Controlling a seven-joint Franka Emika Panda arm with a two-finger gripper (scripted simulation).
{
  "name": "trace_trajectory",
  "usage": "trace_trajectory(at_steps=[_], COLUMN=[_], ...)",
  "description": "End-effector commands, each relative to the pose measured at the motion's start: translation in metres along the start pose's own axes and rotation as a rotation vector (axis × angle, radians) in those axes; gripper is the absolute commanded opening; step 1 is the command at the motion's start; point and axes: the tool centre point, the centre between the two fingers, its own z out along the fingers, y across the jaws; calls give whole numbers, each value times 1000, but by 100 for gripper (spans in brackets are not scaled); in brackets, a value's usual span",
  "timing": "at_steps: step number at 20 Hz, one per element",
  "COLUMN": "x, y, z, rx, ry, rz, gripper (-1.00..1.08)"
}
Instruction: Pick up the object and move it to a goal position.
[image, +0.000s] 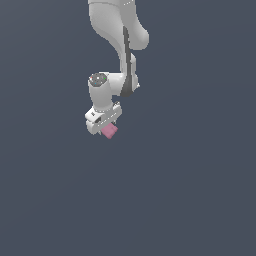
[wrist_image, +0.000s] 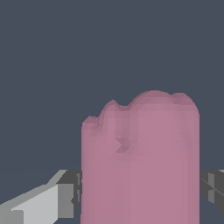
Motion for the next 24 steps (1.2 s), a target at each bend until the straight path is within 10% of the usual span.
trace_trajectory(at_steps=[1, 24], x=[1, 12], y=[-3, -26], z=[-15, -169], rx=[0, 9], ry=[0, -2], rz=[0, 1], gripper=[-100, -100])
